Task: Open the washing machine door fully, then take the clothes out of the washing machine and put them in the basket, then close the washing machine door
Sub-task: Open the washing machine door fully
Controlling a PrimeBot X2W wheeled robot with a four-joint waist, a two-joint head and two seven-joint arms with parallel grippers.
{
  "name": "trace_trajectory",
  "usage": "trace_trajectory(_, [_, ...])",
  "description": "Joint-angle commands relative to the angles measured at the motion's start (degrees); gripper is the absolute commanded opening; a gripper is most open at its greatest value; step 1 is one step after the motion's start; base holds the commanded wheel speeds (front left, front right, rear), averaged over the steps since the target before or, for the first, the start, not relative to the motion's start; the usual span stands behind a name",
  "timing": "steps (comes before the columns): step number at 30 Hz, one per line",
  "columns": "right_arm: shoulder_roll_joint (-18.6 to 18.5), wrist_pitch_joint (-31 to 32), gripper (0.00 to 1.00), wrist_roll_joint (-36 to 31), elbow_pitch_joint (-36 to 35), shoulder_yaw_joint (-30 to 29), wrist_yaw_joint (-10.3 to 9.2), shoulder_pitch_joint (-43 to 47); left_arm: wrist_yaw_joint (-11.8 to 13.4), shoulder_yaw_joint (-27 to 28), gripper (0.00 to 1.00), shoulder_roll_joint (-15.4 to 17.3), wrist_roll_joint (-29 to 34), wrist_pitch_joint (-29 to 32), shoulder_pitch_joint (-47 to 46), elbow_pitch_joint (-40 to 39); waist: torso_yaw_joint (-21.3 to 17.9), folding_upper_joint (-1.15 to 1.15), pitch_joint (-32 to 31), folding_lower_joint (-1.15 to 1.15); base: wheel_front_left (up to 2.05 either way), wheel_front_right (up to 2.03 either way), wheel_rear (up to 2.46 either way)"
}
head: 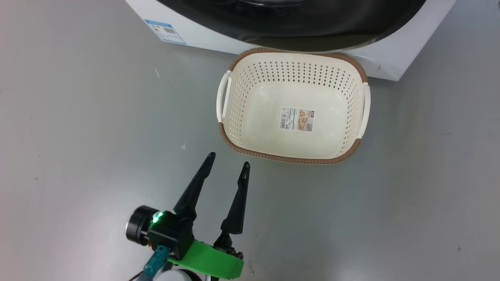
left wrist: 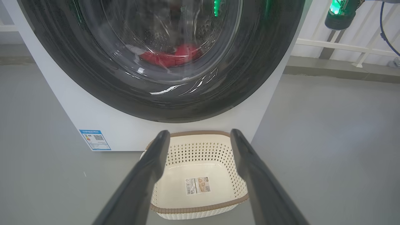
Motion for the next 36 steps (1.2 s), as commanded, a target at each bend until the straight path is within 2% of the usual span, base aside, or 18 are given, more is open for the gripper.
trace_trajectory(1, [1.57,0.96,0.00,-0.79,-2.54,0.63,0.32,2.11,0.35,1.53,1.00,0.65,-0.13,-0.52,-0.19,-1.25,-0.38,0.00,-0.58,0.00,0.00,0.00,0.00])
trace_trajectory(36, [5.41,5.33,0.00,-2.80,-19.15,5.19,0.32,20.35,-0.68,3.33,1.00,0.65,1.59,-0.52,3.25,-0.71,-2.23,0.00,-7.34,0.00,0.00,0.00,0.00])
